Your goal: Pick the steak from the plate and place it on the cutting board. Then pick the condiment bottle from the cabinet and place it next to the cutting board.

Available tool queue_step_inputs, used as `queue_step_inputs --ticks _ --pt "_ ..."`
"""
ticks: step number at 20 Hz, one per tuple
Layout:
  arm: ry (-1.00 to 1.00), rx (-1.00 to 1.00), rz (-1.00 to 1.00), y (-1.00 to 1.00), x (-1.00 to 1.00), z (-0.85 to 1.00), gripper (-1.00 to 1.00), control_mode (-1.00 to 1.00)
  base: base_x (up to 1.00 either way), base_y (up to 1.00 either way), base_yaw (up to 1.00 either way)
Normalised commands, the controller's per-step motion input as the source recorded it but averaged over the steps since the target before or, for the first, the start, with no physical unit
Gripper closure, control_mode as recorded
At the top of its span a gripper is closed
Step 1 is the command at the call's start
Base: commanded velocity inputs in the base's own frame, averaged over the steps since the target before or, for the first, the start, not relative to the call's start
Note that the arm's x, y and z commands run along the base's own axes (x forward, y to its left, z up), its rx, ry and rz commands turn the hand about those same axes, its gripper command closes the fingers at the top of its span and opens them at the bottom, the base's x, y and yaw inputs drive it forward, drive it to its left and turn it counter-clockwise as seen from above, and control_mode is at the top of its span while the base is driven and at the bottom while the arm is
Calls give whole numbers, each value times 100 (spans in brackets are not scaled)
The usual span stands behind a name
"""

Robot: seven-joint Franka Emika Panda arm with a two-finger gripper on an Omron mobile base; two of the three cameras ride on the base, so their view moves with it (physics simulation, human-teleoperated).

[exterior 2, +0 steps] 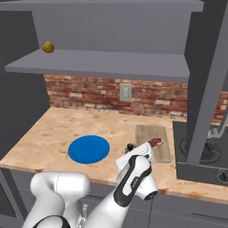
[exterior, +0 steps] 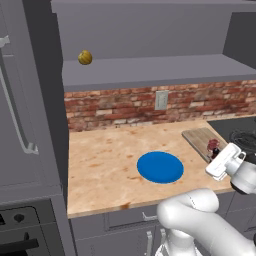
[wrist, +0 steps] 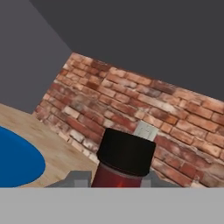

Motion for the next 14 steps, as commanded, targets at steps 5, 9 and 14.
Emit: queue_step_inputs --ticks 5,9,14 --pt "0 0 0 -4 0 -3 100 -100 0 0 0" --pt "0 0 0 0 0 -1 100 -100 0 0 0" --pt "0 0 0 0 0 -1 100 -100 0 0 0"
